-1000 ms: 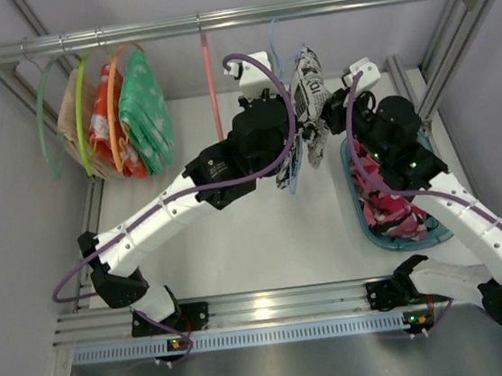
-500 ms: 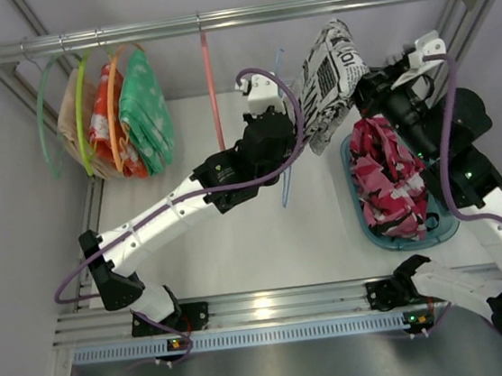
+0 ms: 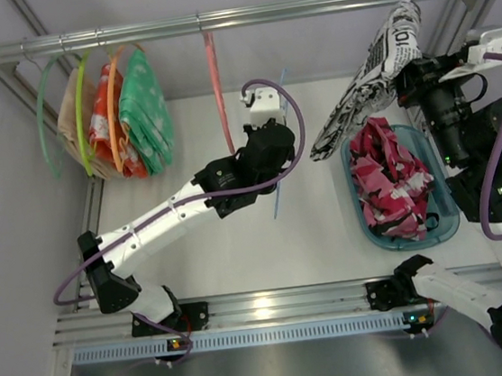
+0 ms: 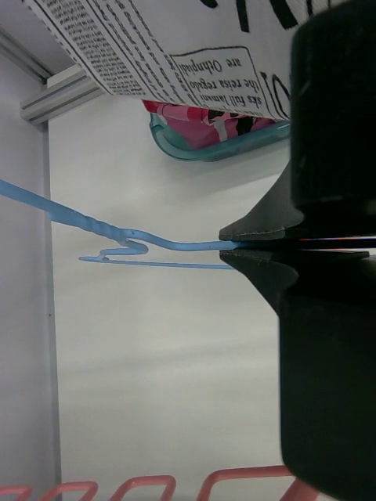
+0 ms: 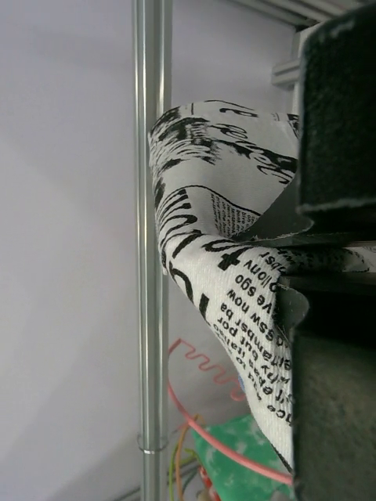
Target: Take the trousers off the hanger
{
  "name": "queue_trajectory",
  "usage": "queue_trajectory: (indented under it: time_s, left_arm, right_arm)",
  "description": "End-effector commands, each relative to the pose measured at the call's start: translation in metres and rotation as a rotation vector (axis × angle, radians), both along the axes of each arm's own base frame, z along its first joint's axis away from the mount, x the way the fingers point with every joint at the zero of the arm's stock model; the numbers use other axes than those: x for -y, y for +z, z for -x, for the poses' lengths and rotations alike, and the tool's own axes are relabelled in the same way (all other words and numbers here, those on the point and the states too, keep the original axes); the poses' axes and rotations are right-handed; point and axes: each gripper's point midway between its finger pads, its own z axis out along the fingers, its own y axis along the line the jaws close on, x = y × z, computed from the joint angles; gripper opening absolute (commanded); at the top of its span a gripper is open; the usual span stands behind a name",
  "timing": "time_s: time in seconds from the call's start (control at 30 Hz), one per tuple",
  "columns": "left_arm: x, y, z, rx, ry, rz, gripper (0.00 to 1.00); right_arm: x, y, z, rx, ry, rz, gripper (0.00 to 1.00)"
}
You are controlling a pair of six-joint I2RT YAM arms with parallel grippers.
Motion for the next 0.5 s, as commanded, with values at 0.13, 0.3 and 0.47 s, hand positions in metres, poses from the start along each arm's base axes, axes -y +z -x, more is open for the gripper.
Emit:
queue_trajectory:
  time_s: [0.13, 0.3, 0.47]
  left_arm:
    - [-0.008, 0.027, 0.009, 0.024, -0.037, 0.079, 0.00]
    - [-0.009, 0.036, 0.013, 0.043, -0.070, 0.071, 0.00]
    - [-0.012, 0.046, 0.016, 0.066, -0.097, 0.066, 0.00]
  right_arm:
    - [0.082, 0.049, 0.066, 0.185, -0.238, -0.117, 0.00]
    - [0.113, 0.021, 0.093, 0.144, -0.372, -0.096, 0.00]
    - [0.147, -0.020, 0.120, 0.058, -0.579, -0.016, 0.00]
